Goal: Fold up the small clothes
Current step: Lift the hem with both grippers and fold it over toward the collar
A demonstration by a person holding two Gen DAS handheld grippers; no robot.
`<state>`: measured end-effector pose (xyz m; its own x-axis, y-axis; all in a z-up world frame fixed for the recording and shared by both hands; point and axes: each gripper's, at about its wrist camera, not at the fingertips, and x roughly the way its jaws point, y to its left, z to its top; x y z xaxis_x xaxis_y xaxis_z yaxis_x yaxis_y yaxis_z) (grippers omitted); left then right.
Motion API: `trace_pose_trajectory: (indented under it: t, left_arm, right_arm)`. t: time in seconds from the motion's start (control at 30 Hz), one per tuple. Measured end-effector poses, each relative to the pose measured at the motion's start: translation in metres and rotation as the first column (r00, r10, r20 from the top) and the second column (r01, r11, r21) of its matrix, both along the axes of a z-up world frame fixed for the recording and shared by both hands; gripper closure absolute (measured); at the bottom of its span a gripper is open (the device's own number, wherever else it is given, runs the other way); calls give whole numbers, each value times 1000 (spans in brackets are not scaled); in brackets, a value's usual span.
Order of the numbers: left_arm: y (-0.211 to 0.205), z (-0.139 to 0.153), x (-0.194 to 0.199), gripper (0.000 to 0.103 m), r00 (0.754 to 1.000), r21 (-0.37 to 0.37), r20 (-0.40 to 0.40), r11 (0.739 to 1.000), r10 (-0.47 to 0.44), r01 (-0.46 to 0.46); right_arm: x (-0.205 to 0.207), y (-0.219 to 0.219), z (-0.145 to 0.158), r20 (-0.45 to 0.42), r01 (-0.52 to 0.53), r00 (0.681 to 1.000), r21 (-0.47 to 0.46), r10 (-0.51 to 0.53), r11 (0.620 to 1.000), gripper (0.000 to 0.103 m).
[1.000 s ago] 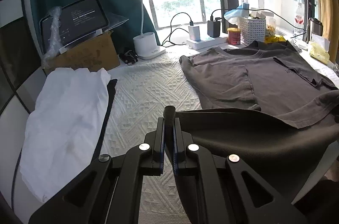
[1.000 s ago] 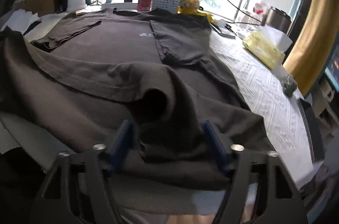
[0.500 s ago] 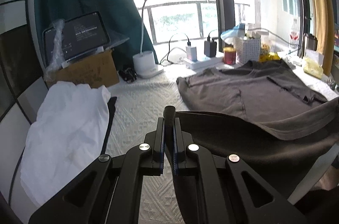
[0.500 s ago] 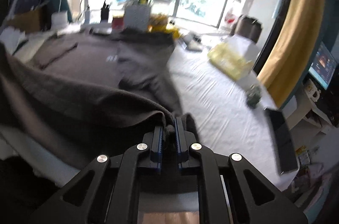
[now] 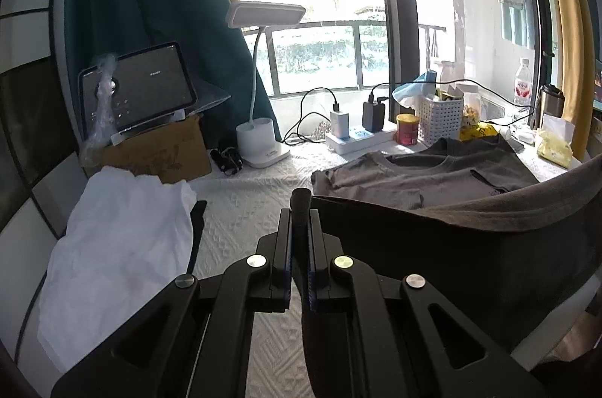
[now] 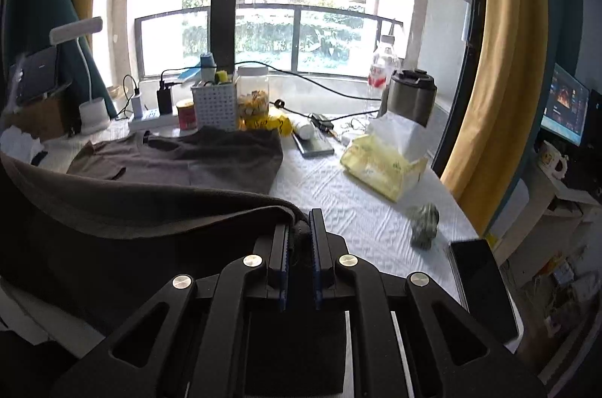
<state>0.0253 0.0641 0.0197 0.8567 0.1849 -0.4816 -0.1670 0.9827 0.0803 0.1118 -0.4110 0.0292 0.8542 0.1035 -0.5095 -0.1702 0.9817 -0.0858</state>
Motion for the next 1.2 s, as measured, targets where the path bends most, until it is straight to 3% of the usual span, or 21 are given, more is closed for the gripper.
trace_pose_trajectory:
  t: [0.47,1.2]
  left_arm:
    - [12,1,45,98,1000,-15,-10,1000,3,-3]
    - [24,-13,144,98,999,35,-41,999,-8,10]
  right_arm:
    - [60,14,12,12,-4,1000,0,4,1000,92]
    - [178,38,-10,-9,-52,999,-69,52,996,92]
